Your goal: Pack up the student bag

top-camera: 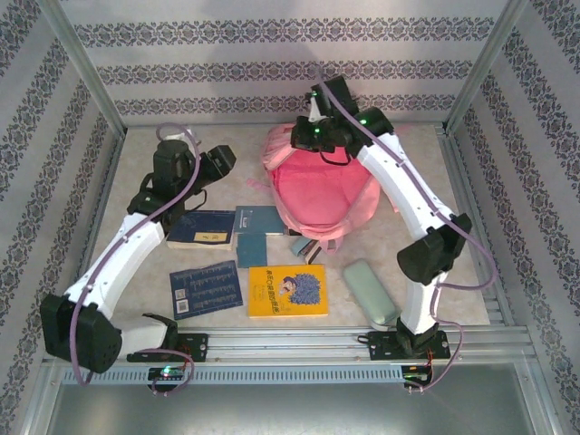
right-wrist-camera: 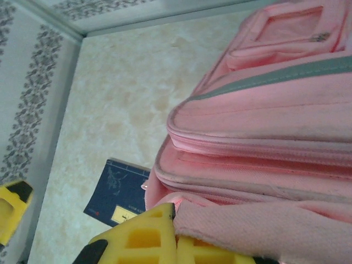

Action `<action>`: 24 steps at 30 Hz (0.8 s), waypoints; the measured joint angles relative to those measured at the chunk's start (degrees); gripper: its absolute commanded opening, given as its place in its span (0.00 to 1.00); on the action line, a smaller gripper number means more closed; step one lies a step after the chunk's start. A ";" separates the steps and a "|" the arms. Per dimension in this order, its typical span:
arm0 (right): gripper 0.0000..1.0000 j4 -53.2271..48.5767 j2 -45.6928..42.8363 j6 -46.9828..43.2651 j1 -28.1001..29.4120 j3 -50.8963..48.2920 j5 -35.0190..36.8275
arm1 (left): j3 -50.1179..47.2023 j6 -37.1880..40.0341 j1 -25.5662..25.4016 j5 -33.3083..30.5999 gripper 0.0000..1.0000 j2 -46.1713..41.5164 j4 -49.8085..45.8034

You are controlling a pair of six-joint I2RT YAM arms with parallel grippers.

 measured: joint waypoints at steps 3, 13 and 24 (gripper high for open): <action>0.00 -0.26 3.13 -2.01 1.70 3.82 -1.05 | -1.51 0.02 0.00 -0.87 0.57 -2.34 -4.26; 0.53 -4.00 9.05 -8.31 3.74 5.99 0.70 | -0.83 3.98 -2.97 0.70 0.60 -4.04 -13.79; 0.56 -2.05 -5.60 -9.38 4.70 -11.21 18.62 | 8.81 17.46 -8.22 -0.90 0.67 2.12 -23.93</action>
